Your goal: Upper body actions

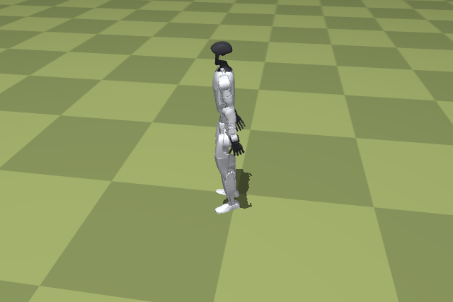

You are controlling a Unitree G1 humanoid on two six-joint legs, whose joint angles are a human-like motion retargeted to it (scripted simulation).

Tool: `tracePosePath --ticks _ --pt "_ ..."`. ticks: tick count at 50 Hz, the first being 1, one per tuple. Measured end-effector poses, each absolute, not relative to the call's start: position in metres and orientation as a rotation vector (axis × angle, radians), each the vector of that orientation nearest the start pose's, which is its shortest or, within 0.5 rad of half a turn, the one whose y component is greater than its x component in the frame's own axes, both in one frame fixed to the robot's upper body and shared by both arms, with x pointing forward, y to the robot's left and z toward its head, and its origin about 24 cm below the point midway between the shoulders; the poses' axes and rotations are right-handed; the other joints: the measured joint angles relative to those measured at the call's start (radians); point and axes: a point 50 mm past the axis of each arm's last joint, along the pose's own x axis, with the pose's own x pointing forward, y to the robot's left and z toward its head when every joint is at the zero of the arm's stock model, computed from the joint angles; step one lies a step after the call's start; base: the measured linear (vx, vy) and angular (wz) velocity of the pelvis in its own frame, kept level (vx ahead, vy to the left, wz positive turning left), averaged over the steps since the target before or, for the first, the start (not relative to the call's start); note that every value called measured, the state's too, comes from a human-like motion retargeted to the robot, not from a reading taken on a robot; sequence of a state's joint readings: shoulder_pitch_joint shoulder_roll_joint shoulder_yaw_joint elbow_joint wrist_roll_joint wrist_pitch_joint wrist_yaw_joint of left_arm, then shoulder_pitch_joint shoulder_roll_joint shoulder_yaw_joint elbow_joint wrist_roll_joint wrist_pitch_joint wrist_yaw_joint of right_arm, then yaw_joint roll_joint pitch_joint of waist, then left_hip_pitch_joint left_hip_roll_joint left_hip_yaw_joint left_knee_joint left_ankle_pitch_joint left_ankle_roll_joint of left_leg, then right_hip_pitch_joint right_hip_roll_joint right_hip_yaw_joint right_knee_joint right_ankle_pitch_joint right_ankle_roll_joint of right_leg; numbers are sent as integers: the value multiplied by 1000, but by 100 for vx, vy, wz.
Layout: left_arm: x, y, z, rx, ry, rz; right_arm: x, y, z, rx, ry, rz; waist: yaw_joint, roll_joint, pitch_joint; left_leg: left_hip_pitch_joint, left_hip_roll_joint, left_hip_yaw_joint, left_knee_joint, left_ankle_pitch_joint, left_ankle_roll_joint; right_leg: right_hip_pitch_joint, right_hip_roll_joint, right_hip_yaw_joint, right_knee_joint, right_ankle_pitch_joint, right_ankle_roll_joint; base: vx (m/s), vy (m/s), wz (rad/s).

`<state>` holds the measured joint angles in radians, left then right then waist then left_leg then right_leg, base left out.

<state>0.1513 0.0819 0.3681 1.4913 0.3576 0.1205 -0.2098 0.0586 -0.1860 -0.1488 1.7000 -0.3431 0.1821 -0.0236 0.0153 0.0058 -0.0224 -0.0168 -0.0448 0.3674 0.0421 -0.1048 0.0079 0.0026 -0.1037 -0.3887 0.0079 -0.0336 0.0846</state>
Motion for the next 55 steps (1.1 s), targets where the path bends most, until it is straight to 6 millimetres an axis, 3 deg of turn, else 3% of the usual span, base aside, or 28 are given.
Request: tracePosePath --ticks 4,7,10,14,18,21,24,28,31,34,37,39,41,45,49,50,52,55 --pt "-122 170 -160 -233 2010 -2 37 -211 -172 -448 1653 214 -1 17 13 20 13 14 -4 -2 -6 0 19 21 0 0 -14 -4 -7 -18" --pt "-173 164 -137 -291 2196 -65 112 -179 -165 -462 1397 417 1 29 19 37 24 32 -7 -5 -13 -5 36 54 1 2 -27 -5 -5 -31" --pt "-210 160 -115 -313 2340 -128 177 -140 -146 -422 1129 568 14 41 24 49 37 53 -11 -7 -20 -16 49 88 8 3 -34 -4 -5 -34" --pt "-236 158 -98 -337 2434 -144 231 -101 -113 -399 864 700 9 44 23 52 48 55 -10 -6 -27 -21 59 105 11 -1 -40 -3 -8 -5" --pt "-229 160 -102 -324 2438 -70 245 -88 -101 -470 751 738 -2 36 14 50 53 48 -10 -3 -32 -23 63 112 14 -6 -42 0 -8 8" --pt "-202 167 -118 -271 2378 5 228 -94 -114 -542 782 725 -6 26 -5 45 53 45 -10 -1 -33 -25 64 110 15 -11 -44 4 -7 6" --pt "-152 179 -141 -180 2257 22 187 -114 -140 -588 925 684 -9 15 -19 41 50 40 -10 2 -33 -23 61 103 16 -16 -44 0 0 0" --pt "-48 194 -167 8 2002 -100 92 -160 -173 -615 1328 560 -17 0 -43 23 44 23 -3 4 -30 -19 52 84 14 -23 -39 0 -1 19" --pt "47 193 -171 142 1751 -238 4 -200 -175 -628 1716 452 -23 -9 -52 8 39 9 2 6 -27 -14 44 60 10 -28 -33 -2 0 19" --pt "138 181 -156 229 1459 -307 -77 -229 -159 -596 2033 378 -21 -14 -46 8 37 8 5 5 -27 -3 38 42 6 -28 -28 0 0 0" --pt "214 164 -127 244 1165 -294 -137 -243 -138 -541 2224 295 -28 -14 -38 4 38 12 12 3 -28 3 33 36 4 -27 -23 0 0 0" --pt "252 153 -105 220 995 -274 -166 -249 -124 -506 2305 207 -37 -11 -36 1 39 16 15 2 -28 3 31 34 3 -25 -21 0 0 0" --pt "277 146 -86 190 866 -259 -187 -253 -112 -467 2363 102 -43 -7 -34 0 39 21 15 1 -29 3 30 30 0 -23 -20 0 0 0" --pt "296 138 -68 145 733 -256 -210 -251 -99 -347 2417 -145 -33 4 -28 0 39 34 15 -2 -30 -1 26 31 -2 -19 -19 -1 1 -5" --pt "267 140 -93 146 820 -294 -195 -242 -111 -244 2354 -242 -17 14 -31 1 35 35 12 -3 -31 -6 24 33 -2 -19 -21 0 0 0" --pt "254 141 -102 148 866 -302 -188 -240 -115 -234 2334 -233 -14 16 -33 1 33 33 10 -3 -30 -6 24 32 -2 -19 -22 0 0 0" --pt "208 149 -131 146 1038 -308 -155 -239 -131 -273 2277 -104 -12 23 -39 3 31 30 5 -2 -27 -10 27 37 -1 -19 -25 0 0 0" --pt "121 162 -166 113 1347 -279 -89 -236 -153 -420 2123 151 -11 33 -44 14 28 35 -7 -1 -25 -17 32 48 1 -17 -31 0 0 0"
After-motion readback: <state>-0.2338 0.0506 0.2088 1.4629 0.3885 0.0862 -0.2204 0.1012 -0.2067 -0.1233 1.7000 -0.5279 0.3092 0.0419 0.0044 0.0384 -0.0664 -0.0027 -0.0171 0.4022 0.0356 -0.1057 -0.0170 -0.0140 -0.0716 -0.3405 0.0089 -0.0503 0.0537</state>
